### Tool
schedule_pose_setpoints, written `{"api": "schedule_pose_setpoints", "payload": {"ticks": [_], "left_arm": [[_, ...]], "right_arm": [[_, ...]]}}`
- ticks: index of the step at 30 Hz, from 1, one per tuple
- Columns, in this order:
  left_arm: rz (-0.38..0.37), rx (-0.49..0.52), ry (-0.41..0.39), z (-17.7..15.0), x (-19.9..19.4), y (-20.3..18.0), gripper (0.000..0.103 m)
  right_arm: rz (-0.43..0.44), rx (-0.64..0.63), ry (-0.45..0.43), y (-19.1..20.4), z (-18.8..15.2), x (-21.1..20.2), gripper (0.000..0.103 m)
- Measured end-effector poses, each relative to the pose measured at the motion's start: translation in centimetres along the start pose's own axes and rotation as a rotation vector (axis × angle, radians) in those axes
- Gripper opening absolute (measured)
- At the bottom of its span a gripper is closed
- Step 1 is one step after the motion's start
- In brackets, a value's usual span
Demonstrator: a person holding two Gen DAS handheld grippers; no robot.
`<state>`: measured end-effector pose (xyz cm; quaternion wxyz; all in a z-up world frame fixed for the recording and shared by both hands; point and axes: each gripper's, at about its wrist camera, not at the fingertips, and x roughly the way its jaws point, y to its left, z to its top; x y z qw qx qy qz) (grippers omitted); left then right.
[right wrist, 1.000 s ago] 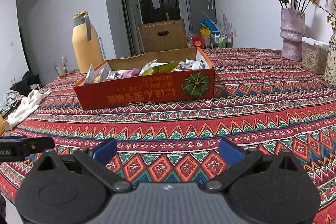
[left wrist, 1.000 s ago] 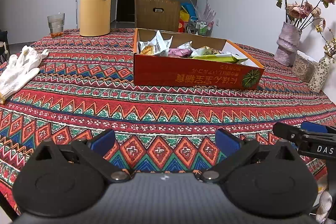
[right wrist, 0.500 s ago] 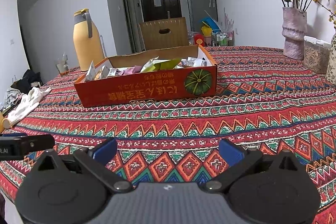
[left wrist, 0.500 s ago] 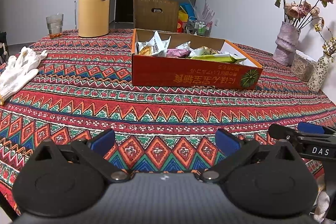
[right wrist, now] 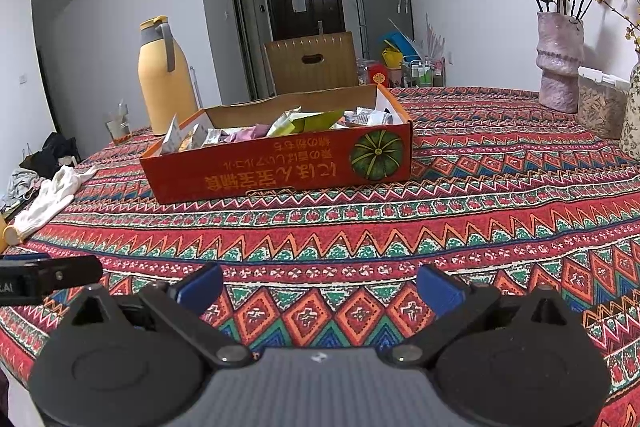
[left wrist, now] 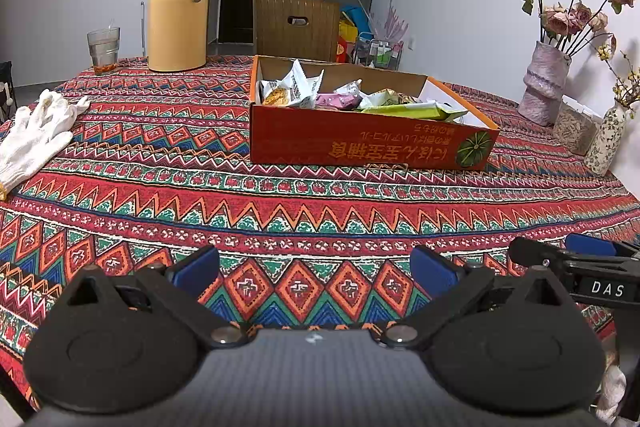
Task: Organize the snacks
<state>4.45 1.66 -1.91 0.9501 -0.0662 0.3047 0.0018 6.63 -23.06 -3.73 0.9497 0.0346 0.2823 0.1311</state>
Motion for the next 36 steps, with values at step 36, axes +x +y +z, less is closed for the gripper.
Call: {"api": "schedule_pose_setpoints", "payload": {"ticks": [36], "left_arm": [[-0.010,0.001,-0.003,0.02,-0.13,-0.41,0.103]], "right_arm": [[0.000,0.000,0.001,0.02,-0.02,-0.03,0.103]]}}
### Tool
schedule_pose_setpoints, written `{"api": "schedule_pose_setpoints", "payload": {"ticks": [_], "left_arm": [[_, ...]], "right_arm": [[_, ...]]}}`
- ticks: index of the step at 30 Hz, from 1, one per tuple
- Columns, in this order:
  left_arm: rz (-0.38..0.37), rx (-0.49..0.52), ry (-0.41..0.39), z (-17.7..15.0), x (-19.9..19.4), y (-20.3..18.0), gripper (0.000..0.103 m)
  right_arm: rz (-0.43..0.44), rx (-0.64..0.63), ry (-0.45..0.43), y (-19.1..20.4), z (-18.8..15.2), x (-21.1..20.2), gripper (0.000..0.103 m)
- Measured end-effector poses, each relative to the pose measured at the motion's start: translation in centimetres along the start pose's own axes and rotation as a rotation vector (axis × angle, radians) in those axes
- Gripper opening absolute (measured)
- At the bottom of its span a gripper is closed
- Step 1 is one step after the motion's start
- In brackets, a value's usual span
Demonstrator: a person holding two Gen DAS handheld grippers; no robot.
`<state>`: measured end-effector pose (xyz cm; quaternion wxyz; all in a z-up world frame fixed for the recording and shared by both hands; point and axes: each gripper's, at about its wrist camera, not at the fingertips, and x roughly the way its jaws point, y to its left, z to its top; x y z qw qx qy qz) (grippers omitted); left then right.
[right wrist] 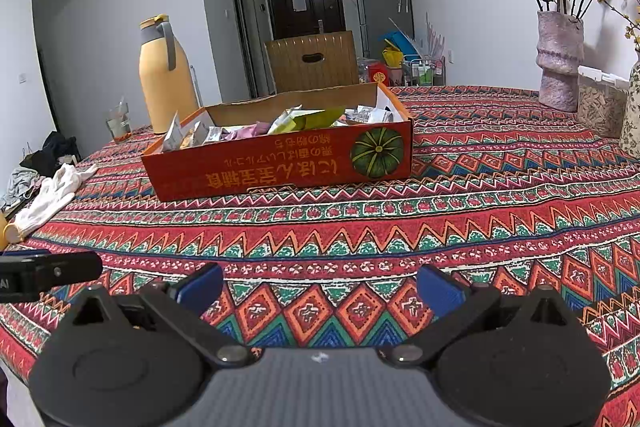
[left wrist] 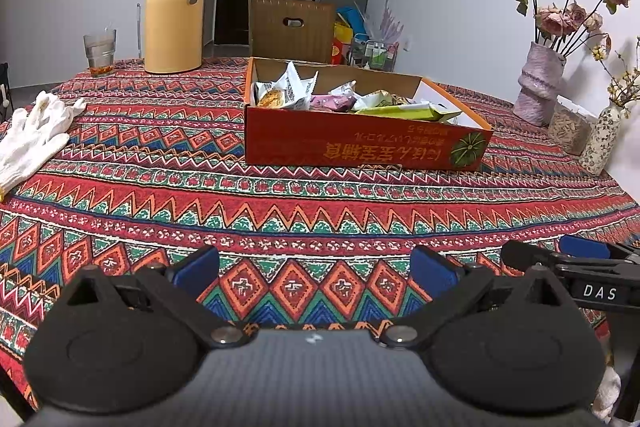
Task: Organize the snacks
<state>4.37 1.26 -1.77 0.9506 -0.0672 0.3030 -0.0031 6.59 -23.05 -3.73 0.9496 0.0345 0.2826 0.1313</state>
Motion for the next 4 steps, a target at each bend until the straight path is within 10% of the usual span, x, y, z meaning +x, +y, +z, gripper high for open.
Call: {"api": "schedule_pose_setpoints", "payload": {"ticks": [4], "left_arm": [[-0.001,0.003,-0.004,0.01,-0.19,-0.06,0.103]], "right_arm": [[-0.001,0.001,0.001,0.01,0.00,-0.01,0.103]]}}
